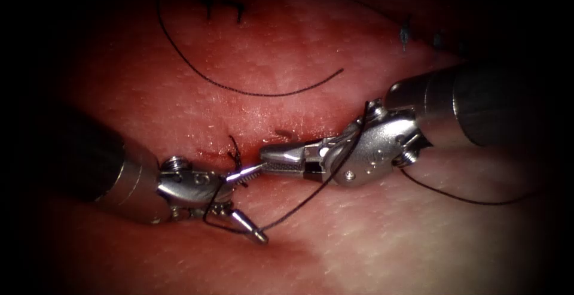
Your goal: Wound Closure
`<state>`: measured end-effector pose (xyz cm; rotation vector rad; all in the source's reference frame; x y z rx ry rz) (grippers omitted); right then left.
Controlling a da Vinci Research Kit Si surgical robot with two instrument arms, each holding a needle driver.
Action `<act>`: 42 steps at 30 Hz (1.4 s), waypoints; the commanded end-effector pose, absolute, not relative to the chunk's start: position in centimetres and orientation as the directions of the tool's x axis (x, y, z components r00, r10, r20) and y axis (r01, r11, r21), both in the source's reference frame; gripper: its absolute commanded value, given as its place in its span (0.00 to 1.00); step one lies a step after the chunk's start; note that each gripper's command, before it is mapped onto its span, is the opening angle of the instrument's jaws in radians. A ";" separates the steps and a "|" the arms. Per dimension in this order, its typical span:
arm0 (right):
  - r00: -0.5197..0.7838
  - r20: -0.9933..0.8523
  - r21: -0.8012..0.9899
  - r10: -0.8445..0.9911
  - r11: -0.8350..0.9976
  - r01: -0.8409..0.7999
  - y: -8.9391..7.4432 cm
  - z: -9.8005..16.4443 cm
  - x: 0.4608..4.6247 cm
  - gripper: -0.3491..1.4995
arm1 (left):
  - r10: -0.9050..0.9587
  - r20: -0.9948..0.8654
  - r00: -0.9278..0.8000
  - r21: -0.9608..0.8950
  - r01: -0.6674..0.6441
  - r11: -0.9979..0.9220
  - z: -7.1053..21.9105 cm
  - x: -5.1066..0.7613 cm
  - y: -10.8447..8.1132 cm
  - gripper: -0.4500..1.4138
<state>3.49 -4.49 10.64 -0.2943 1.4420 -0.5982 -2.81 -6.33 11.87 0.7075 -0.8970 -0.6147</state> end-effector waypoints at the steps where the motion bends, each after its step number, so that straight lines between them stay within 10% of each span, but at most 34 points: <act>1: 0.009 -0.837 -0.532 -0.547 0.818 0.218 -4.5 10.7 3.55 0.00 | -0.732 0.476 0.487 0.766 0.179 0.617 11.9 -2.85 -6.4 0.78; 15: 0.012 -0.824 -0.550 -0.566 0.805 0.223 -4.6 10.8 3.53 0.00 | -0.730 0.480 0.488 0.764 0.177 0.621 11.9 -2.88 -6.4 0.78; 18: 0.154 -0.876 -0.442 -0.456 0.889 0.119 -4.5 10.8 3.53 0.74 | -0.729 0.480 0.488 0.764 0.177 0.621 11.9 -2.88 -6.4 0.78; 21: 0.238 -0.922 -0.331 -0.305 0.941 -0.075 -4.5 10.7 3.53 0.99 | -0.730 0.480 0.488 0.764 0.177 0.621 11.9 -2.88 -6.4 0.78; 42: 0.332 -0.725 -0.663 -0.603 0.742 -0.099 -4.8 10.6 3.78 0.87 | -0.730 0.479 0.487 0.764 0.179 0.620 11.9 -2.91 -6.4 0.78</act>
